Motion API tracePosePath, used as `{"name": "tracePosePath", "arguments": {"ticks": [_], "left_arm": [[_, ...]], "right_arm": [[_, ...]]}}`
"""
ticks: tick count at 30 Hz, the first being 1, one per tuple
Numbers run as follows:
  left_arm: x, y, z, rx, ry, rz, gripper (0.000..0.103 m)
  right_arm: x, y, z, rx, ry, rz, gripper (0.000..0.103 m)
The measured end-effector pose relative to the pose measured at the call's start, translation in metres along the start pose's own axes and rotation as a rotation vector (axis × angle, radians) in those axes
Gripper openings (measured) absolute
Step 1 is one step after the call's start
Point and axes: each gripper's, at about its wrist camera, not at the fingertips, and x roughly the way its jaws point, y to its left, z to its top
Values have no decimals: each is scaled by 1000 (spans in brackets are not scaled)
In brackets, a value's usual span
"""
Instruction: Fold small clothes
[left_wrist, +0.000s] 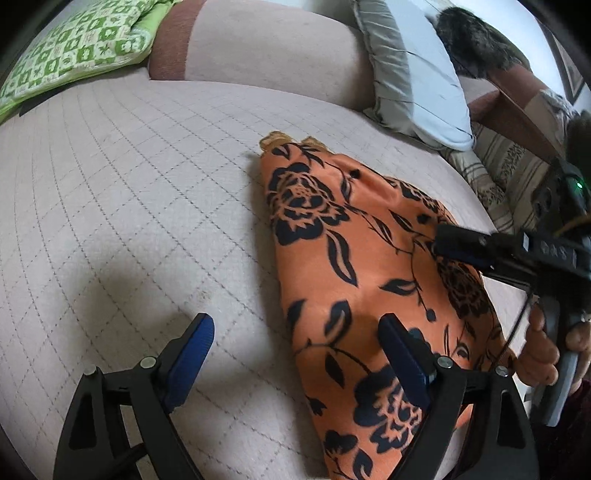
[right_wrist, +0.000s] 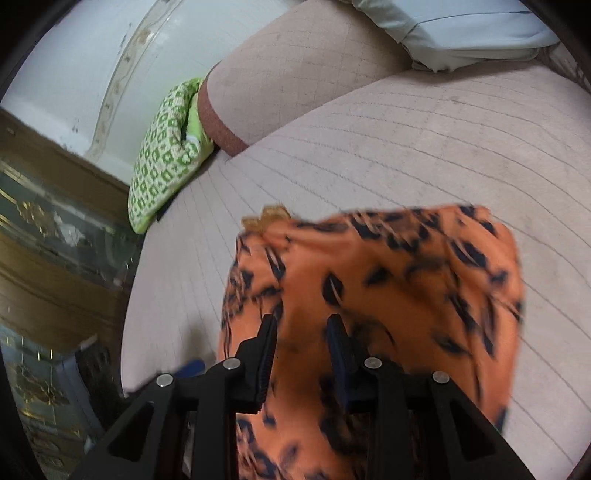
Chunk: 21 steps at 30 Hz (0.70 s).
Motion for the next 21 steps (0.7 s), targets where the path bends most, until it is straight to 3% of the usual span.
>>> {"name": "tracePosePath", "arguments": {"ticks": [2, 7, 12, 16, 21], "left_arm": [[0, -3, -3, 13, 6, 6, 91], [6, -15, -11, 83, 3, 104, 92], [7, -28, -12, 179, -20, 204, 95], [-3, -29, -13, 136, -14, 227, 95], [-34, -31, -33, 88, -55, 235, 95]], "right_arm": [[-11, -2, -10, -15, 2, -6, 31], [-33, -12, -37, 8, 15, 13, 31], [-43, -19, -58, 48, 43, -29, 31], [-36, -36, -78, 131, 78, -24, 32], [-50, -30, -91, 153, 49, -6, 31]]}}
